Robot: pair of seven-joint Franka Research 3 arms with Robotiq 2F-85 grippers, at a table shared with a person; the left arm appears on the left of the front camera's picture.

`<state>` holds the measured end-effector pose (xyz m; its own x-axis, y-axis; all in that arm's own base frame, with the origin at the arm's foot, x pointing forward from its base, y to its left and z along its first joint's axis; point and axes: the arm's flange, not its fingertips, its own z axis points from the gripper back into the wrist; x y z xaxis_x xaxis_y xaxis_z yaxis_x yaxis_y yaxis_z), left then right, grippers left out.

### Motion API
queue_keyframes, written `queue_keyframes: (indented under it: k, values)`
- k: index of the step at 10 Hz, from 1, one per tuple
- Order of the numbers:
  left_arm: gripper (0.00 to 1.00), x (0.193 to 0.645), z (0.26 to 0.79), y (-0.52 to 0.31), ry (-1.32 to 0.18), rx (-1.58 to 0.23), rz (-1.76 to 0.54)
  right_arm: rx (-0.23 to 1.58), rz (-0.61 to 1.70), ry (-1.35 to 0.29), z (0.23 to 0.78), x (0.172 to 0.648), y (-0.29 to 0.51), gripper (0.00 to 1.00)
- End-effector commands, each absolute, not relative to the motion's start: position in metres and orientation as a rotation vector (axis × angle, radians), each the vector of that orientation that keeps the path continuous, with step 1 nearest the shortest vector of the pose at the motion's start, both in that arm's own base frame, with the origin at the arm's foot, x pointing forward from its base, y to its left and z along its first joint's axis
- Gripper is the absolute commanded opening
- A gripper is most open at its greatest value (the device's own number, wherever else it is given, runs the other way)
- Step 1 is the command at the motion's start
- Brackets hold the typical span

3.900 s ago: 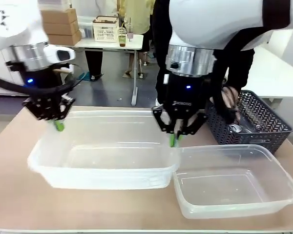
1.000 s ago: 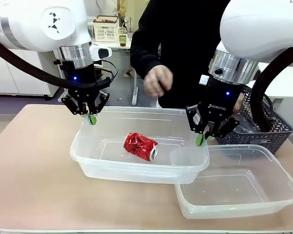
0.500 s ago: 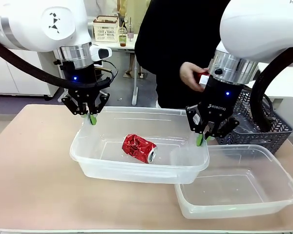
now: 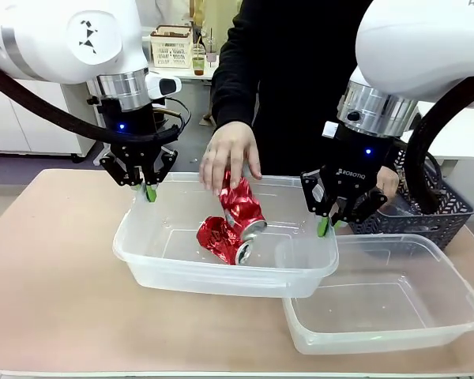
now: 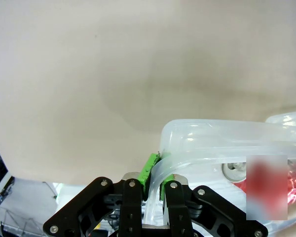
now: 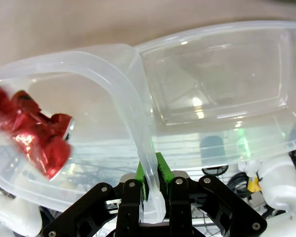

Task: Sort the waste into each basket.
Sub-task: Offer the picked Organizing box to the human.

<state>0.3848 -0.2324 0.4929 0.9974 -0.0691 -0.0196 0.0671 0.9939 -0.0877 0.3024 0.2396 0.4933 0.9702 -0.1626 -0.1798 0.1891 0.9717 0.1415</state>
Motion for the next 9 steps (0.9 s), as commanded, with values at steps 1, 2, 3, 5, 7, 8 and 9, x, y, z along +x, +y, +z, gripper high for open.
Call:
queue_keyframes:
  k: [1,2,3,5,7,8,9]
  values:
    - [0.06,0.3877,0.4961,-0.2316,0.015,-0.089,-0.049,0.172,-0.164,0.184,0.4966,0.3006,0.2379,0.09]
    - [0.06,0.3877,0.4961,-0.2316,0.015,-0.089,-0.049,0.172,-0.164,0.184,0.4966,0.3006,0.2379,0.09]
    - [0.06,0.3877,0.4961,-0.2316,0.015,-0.089,-0.049,0.172,-0.164,0.184,0.4966,0.3006,0.2379,0.09]
    - [0.06,0.3877,0.4961,-0.2316,0.015,-0.089,-0.049,0.172,-0.164,0.184,0.4966,0.3006,0.2379,0.09]
    - [0.06,0.3877,0.4961,-0.2316,0.015,-0.089,-0.049,0.172,-0.164,0.184,0.4966,0.3006,0.2379,0.09]
    - [0.06,0.3877,0.4961,-0.2316,0.015,-0.089,-0.049,0.172,-0.164,0.184,0.4966,0.3006,0.2379,0.09]
    - [0.06,0.3877,0.4961,-0.2316,0.015,-0.089,-0.049,0.172,-0.164,0.184,0.4966,0.3006,0.2379,0.09]
